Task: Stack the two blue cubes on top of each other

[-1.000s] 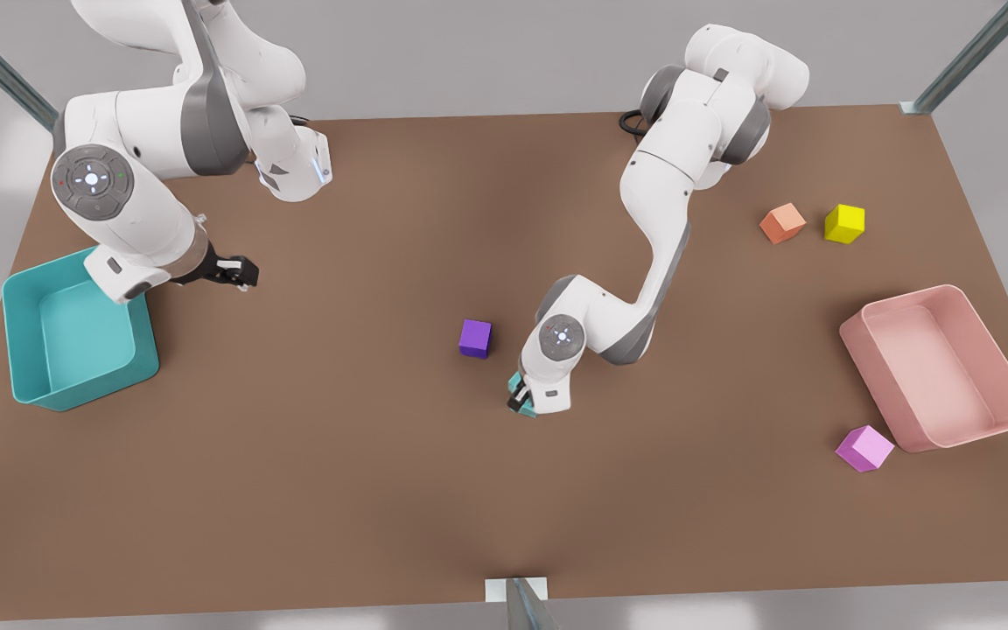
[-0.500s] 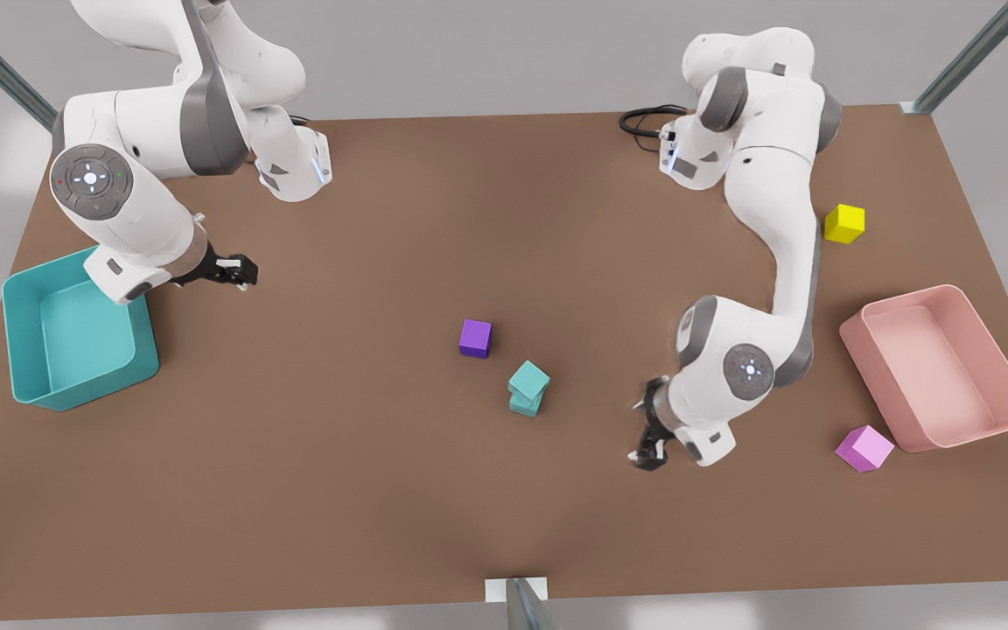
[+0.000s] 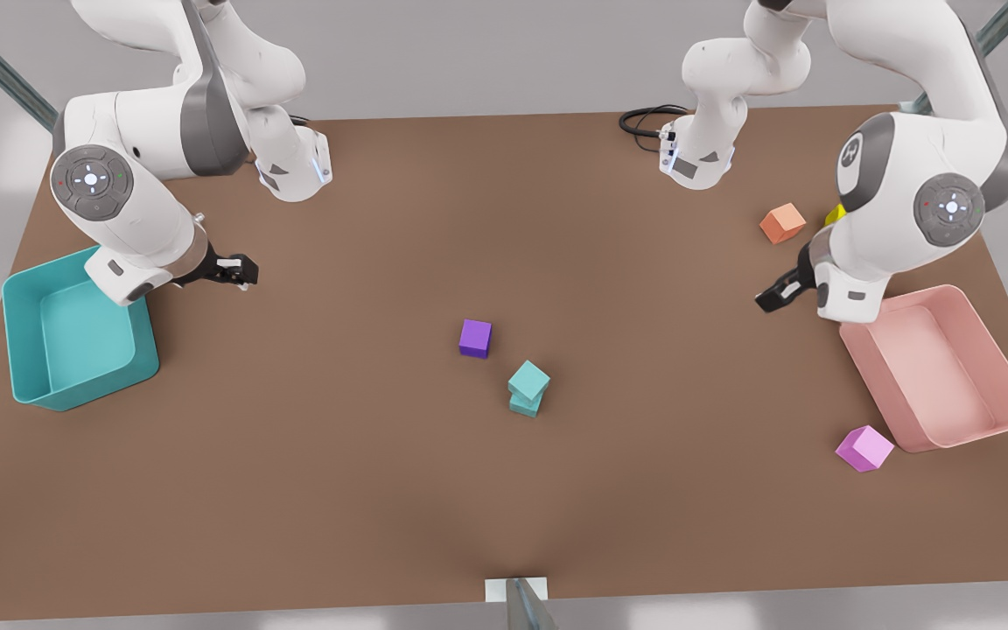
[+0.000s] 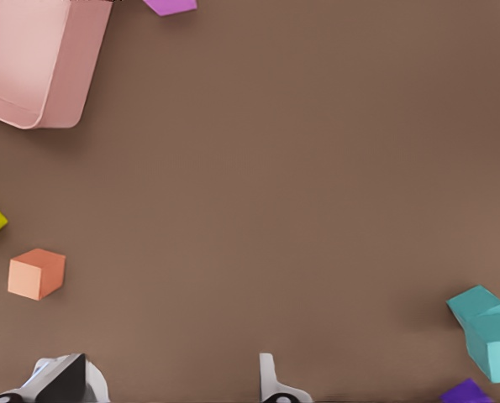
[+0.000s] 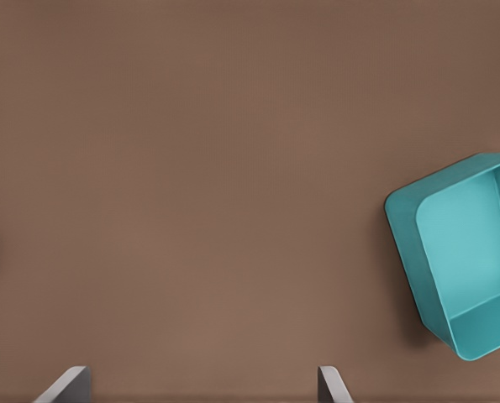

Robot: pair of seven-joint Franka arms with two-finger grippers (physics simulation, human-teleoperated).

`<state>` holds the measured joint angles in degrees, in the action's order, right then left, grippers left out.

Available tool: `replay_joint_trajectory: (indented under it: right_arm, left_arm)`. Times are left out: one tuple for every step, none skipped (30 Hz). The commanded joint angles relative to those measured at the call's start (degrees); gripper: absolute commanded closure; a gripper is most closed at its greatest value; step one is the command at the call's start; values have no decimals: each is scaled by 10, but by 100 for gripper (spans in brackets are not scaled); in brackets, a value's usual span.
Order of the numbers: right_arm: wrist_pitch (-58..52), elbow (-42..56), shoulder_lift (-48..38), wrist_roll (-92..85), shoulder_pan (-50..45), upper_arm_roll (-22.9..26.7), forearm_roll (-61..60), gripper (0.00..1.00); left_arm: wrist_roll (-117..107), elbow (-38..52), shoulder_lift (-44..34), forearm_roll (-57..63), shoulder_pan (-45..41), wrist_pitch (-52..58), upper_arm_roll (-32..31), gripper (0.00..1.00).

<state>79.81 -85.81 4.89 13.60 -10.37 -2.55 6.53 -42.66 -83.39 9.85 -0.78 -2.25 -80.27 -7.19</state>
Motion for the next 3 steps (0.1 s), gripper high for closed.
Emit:
replay_joint_trajectory:
  right_arm:
    - [0, 0, -1, -7, 0, 0, 0, 0]
    - [0, 0, 0, -7, 0, 0, 0, 0]
    - [0, 0, 0, -7, 0, 0, 0, 0]
  left_arm:
    - [399, 0, -1, -1, 1, 6, 0, 0]
    - [399, 0, -1, -2, 1, 6, 0, 0]
    - [399, 0, -1, -2, 1, 6, 0, 0]
